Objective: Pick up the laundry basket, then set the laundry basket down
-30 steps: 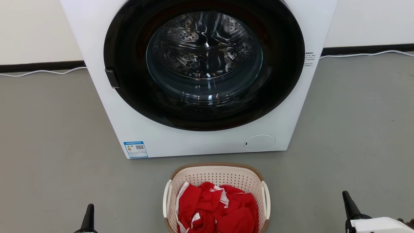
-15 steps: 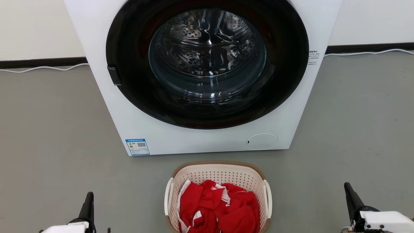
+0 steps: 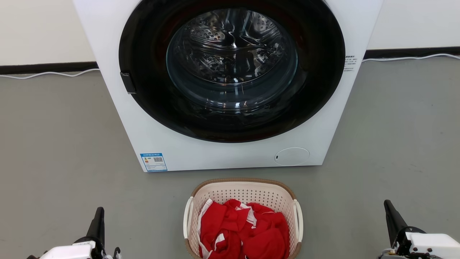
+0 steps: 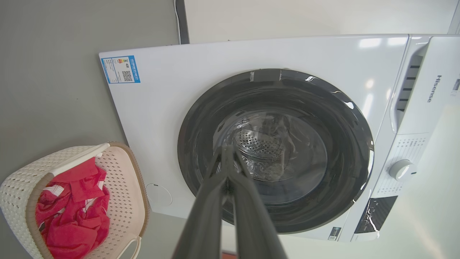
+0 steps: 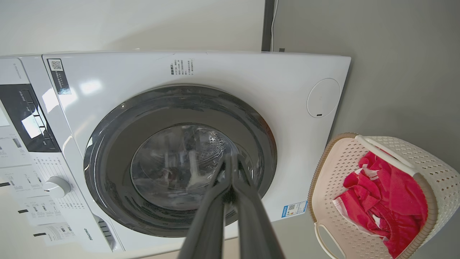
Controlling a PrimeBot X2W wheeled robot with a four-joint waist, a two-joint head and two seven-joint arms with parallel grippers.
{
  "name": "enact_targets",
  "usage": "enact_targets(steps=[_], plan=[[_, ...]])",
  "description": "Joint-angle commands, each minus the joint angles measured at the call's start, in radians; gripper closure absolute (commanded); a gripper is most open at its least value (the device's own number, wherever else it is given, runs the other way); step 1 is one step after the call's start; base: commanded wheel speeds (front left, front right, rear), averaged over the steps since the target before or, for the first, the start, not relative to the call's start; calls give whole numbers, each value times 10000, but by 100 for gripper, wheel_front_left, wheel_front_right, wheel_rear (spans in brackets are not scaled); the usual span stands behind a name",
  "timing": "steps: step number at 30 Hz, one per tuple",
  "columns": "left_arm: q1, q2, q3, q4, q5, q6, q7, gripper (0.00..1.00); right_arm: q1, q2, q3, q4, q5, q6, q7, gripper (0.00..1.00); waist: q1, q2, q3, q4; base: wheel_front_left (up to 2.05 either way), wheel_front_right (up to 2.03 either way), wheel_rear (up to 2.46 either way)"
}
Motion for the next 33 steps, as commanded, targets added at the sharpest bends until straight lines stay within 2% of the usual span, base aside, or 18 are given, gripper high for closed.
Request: enact_targets(steps=[1, 33], plan=[[-469, 193, 329, -277, -66, -115, 37, 100, -456, -156, 190, -301, 74, 23, 73, 100, 0, -1, 0, 0, 0, 0, 0], [-469, 193, 327, -278, -67, -115, 35, 100, -456, -156, 190, -301, 74, 23, 73, 100, 0, -1, 0, 0, 0, 0, 0]])
